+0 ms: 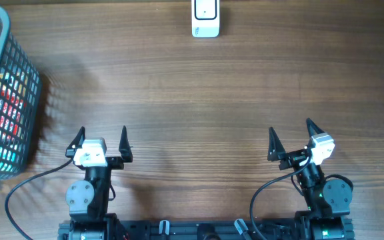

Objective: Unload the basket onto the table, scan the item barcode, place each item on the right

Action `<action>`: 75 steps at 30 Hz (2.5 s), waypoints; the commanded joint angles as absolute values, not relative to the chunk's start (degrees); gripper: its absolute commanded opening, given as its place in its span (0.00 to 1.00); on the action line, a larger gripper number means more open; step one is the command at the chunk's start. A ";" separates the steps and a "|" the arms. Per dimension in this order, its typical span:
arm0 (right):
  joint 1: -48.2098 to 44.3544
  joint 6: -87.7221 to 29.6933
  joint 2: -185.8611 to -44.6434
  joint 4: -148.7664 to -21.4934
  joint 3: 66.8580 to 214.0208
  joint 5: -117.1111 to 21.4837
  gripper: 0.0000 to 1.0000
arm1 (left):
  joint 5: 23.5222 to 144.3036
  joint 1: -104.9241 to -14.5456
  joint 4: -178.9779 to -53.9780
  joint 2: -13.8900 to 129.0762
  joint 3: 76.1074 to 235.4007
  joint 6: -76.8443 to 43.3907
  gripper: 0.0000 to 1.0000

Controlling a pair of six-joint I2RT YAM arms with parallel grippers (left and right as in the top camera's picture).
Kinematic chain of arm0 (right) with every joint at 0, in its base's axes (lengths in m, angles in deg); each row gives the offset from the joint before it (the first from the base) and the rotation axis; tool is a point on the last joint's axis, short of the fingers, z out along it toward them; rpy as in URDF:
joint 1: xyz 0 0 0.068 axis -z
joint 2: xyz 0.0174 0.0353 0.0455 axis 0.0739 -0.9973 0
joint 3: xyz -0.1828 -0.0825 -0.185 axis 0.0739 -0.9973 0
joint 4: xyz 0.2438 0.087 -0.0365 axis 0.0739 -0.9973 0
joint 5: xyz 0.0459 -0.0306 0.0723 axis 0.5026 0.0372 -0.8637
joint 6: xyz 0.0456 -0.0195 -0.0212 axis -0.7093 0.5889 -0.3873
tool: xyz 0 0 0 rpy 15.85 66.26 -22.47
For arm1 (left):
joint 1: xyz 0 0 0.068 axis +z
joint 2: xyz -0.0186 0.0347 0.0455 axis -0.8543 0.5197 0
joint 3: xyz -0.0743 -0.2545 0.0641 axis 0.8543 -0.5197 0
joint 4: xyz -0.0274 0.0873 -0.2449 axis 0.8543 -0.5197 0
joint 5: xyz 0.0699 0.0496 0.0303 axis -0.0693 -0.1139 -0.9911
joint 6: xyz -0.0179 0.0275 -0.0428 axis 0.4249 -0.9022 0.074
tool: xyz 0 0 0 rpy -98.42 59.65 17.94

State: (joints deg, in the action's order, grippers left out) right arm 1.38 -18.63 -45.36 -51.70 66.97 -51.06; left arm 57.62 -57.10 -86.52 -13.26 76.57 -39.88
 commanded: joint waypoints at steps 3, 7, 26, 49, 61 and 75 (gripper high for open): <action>1.19 -18.13 -44.75 -51.59 66.86 -50.08 1.00 | 58.62 -57.36 -86.39 -13.78 76.19 -39.64 1.00; 1.19 -18.13 -44.75 -51.59 66.86 -50.08 1.00 | 84.04 -57.36 -83.86 -13.78 76.19 -25.46 1.00; 1.19 -18.13 -44.75 -51.59 66.86 -50.08 1.00 | 95.65 -57.30 -52.03 -12.62 87.54 -11.01 1.00; 1.19 -18.13 -44.75 -51.59 66.86 -50.08 1.00 | 68.88 -56.40 -145.95 57.93 184.17 -21.74 1.00; 1.19 -18.13 -44.75 -51.59 66.86 -50.08 1.00 | 41.44 -38.24 -167.24 88.31 229.54 -14.75 1.00; 1.19 -18.11 -44.75 -51.59 66.86 -50.08 1.00 | 49.14 -17.12 -170.19 100.31 228.73 -15.01 1.00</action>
State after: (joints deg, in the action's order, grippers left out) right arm 1.38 -18.46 -45.23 -51.72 66.92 -50.99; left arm 47.28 -20.16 -167.92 95.79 228.78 -15.49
